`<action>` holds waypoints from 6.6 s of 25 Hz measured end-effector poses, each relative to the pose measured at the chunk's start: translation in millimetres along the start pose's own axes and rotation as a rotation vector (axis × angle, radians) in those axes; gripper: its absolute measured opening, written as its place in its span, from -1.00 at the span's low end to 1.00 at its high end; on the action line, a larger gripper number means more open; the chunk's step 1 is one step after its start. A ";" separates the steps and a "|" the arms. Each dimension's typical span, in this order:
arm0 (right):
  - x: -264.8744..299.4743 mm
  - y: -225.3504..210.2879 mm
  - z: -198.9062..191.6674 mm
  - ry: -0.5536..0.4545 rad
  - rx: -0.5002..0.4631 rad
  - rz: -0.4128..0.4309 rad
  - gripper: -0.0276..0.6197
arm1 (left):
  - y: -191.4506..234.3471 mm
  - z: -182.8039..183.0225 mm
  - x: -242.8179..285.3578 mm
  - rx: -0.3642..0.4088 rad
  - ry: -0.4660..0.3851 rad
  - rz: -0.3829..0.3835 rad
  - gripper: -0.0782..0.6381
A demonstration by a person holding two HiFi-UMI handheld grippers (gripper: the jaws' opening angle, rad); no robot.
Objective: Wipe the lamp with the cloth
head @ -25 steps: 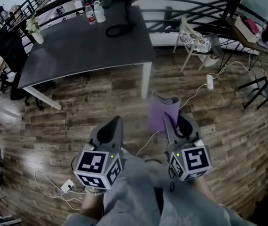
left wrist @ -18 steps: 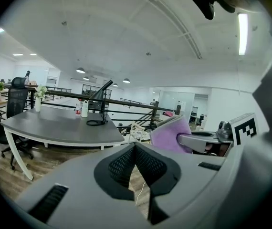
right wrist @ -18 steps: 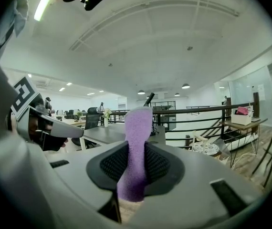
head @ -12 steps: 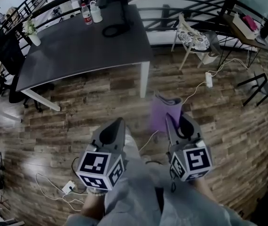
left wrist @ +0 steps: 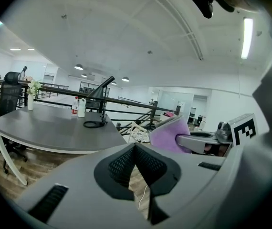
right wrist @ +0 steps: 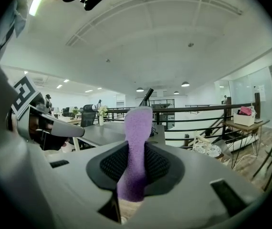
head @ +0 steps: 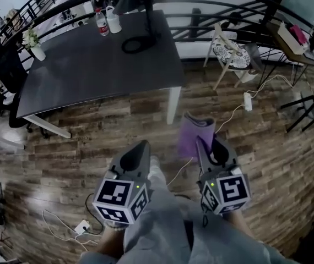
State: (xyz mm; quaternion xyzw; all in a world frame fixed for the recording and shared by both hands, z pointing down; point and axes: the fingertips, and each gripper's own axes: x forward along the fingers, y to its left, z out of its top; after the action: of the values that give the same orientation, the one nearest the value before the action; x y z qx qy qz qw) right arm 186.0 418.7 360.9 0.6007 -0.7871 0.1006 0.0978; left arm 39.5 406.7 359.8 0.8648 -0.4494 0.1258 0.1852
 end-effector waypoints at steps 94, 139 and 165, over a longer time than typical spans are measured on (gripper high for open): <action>548.8 -104.1 320.8 -0.303 -0.329 -0.070 -0.64 | 352.5 223.2 309.4 -0.125 -0.014 0.193 -0.77; 575.5 44.7 252.2 -0.075 -0.471 0.099 -0.64 | 402.8 214.8 299.6 -0.124 -0.033 0.080 -0.77; 639.2 64.9 305.1 -0.050 -1.005 -0.024 -0.64 | 439.3 217.3 281.0 -0.174 -0.081 0.087 -0.77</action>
State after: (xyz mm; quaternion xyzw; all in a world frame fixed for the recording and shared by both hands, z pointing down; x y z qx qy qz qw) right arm -52.4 -240.5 240.8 0.4907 -0.7332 -0.3064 0.3574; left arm -152.7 -124.5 363.3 0.8296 -0.5028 0.0593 0.2356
